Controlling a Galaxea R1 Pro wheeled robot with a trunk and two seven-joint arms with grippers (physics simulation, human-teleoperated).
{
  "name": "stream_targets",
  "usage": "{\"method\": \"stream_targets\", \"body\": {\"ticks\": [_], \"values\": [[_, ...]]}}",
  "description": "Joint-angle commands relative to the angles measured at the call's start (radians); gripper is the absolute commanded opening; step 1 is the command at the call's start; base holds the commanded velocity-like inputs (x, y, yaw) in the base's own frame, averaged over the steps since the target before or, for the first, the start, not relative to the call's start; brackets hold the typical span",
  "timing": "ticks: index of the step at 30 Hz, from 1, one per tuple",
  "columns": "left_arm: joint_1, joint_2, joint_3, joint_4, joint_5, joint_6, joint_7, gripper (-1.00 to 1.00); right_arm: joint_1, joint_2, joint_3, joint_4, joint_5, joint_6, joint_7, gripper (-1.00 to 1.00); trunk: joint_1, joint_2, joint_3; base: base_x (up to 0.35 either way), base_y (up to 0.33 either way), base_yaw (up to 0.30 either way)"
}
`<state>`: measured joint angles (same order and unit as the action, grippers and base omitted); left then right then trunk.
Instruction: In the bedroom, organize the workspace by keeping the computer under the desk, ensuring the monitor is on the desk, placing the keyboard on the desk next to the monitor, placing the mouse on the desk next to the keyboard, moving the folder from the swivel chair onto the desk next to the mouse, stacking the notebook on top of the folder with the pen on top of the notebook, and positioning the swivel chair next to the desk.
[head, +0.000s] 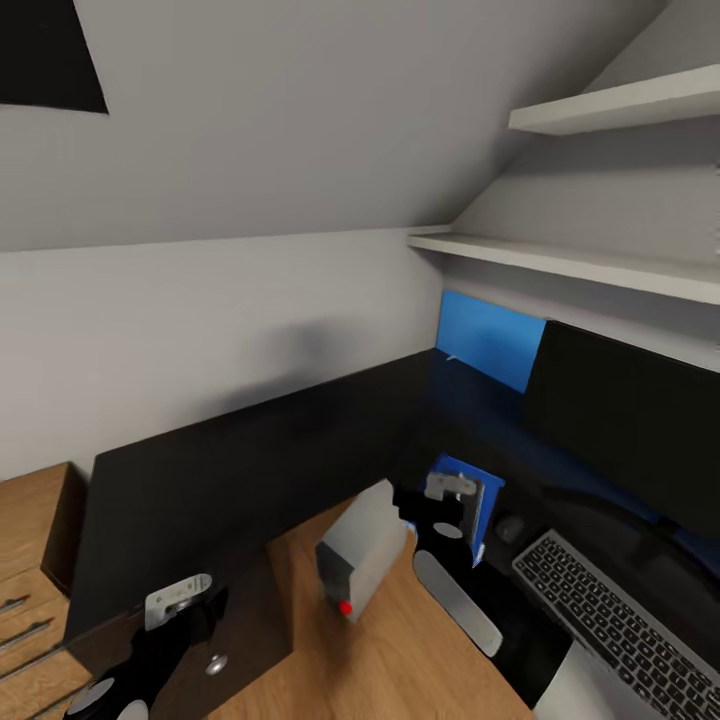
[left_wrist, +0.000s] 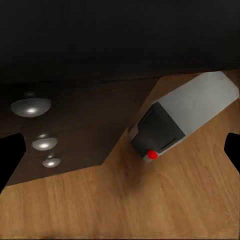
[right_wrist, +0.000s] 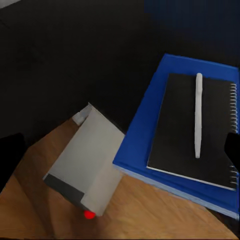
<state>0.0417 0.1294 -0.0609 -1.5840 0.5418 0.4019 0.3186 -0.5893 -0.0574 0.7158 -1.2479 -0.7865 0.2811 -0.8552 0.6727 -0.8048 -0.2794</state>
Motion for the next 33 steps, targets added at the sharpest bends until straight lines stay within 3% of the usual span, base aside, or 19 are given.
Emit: {"method": "stream_targets", "body": {"ticks": [1,6,7,12,15,17,20,24,28,30,32,33], "values": [[0.0,0.001,-0.002,0.012,0.011,0.001,0.01,1.0,-0.001,0.004,0.005,0.008,-0.003,0.006,-0.005,1.0,0.0,-0.001,-0.001,-0.336,0.0,0.0],[0.0,0.001,-0.002,0.042,0.012,-0.002,0.011,1.0,-0.001,0.024,0.037,0.055,0.001,0.004,0.0,1.0,0.0,-0.001,-0.001,-0.336,0.0,0.0],[0.0,0.001,-0.002,0.097,0.011,-0.006,0.011,1.0,-0.001,0.032,0.086,0.104,0.006,-0.008,0.001,1.0,0.0,-0.001,-0.001,-0.336,0.0,0.0],[0.0,0.001,-0.011,0.245,0.008,-0.013,0.009,1.0,-0.001,0.036,0.161,0.171,0.009,-0.085,0.001,1.0,0.0,-0.001,-0.001,-0.336,0.0,0.0],[0.0,0.001,-0.028,0.346,0.006,-0.04,0.008,1.0,-0.001,0.04,0.226,0.244,0.009,-0.15,0.001,1.0,0.0,-0.001,-0.001,-0.336,0.0,0.0],[0.0,0.001,-0.043,0.413,0.006,-0.087,0.007,1.0,-0.001,0.047,0.259,0.282,0.009,-0.174,0.002,1.0,0.0,-0.001,-0.001,-0.325,0.0,0.0],[0.0,0.001,-0.069,0.51,0.006,-0.17,0.006,1.0,0.0,0.081,0.344,0.378,0.009,-0.226,0.004,1.0,0.0,-0.001,-0.001,-0.214,0.0,0.0],[0.0,0.001,-0.114,0.689,0.005,-0.338,0.005,1.0,0.008,0.17,0.526,0.629,0.006,-0.346,0.005,1.0,0.0,-0.001,-0.001,-0.072,0.0,0.0],[0.0,0.001,-0.142,0.758,0.006,-0.444,0.005,1.0,0.048,0.212,0.591,0.796,0.003,-0.452,0.027,1.0,0.0,-0.001,-0.001,-0.019,0.0,0.0],[0.0,0.001,-0.181,0.815,0.005,-0.478,0.008,1.0,0.087,0.215,0.603,0.893,-0.004,-0.505,0.11,1.0,-0.004,0.006,0.002,-0.004,0.0,0.0],[0.0,0.001,-0.192,0.832,0.005,-0.485,0.009,1.0,0.1,0.213,0.605,0.938,-0.012,-0.53,0.164,1.0,-0.012,0.02,0.008,-0.002,0.0,0.0],[0.0,0.001,-0.2,0.844,0.007,-0.489,0.01,1.0,0.111,0.211,0.607,0.984,-0.021,-0.558,0.23,1.0,-0.016,0.027,0.011,-0.001,0.0,0.0]]}}
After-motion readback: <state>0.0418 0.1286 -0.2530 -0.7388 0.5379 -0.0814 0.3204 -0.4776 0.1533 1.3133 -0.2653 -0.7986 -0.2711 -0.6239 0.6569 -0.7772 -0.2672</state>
